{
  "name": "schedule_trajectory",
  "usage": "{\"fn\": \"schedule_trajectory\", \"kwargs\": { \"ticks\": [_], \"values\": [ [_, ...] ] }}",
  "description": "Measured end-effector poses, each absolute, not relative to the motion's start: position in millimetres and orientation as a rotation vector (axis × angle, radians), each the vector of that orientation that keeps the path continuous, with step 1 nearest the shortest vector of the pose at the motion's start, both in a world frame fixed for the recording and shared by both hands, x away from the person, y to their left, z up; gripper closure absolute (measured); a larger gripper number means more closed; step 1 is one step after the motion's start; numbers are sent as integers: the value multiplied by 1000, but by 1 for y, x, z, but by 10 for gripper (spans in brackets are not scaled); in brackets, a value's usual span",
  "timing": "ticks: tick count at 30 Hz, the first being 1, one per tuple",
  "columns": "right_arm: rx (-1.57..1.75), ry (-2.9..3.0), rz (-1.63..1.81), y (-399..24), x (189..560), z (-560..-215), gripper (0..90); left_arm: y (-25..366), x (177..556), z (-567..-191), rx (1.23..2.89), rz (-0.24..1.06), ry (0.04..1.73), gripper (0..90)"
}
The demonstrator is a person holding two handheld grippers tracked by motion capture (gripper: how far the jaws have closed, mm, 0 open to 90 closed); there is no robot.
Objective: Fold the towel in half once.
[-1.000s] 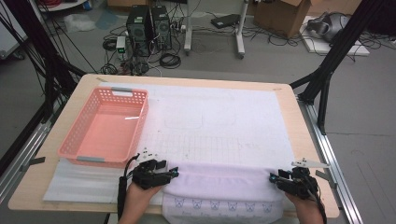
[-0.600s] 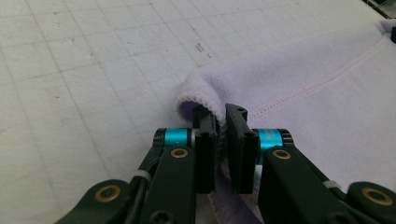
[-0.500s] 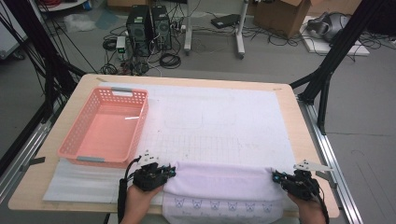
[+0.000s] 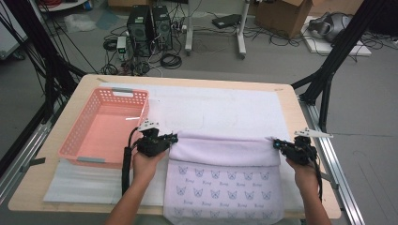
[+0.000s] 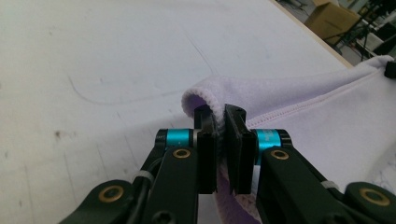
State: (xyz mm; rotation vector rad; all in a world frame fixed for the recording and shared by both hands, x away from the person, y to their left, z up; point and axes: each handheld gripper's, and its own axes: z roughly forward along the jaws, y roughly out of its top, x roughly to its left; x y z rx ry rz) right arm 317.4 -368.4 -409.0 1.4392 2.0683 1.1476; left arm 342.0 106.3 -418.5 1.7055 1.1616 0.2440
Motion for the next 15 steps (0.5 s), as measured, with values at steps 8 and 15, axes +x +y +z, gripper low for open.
{"fn": "schedule_trajectory", "kwargs": {
  "ticks": [8, 15],
  "values": [
    [1434, 2040, 1075, -364, 361, -408, 867, 97, 382, -419, 1695, 301, 1210, 835],
    [1459, 1982, 1115, -362, 382, -405, 869, 99, 394, -417, 1650, 322, 1211, 835]
  ]
}}
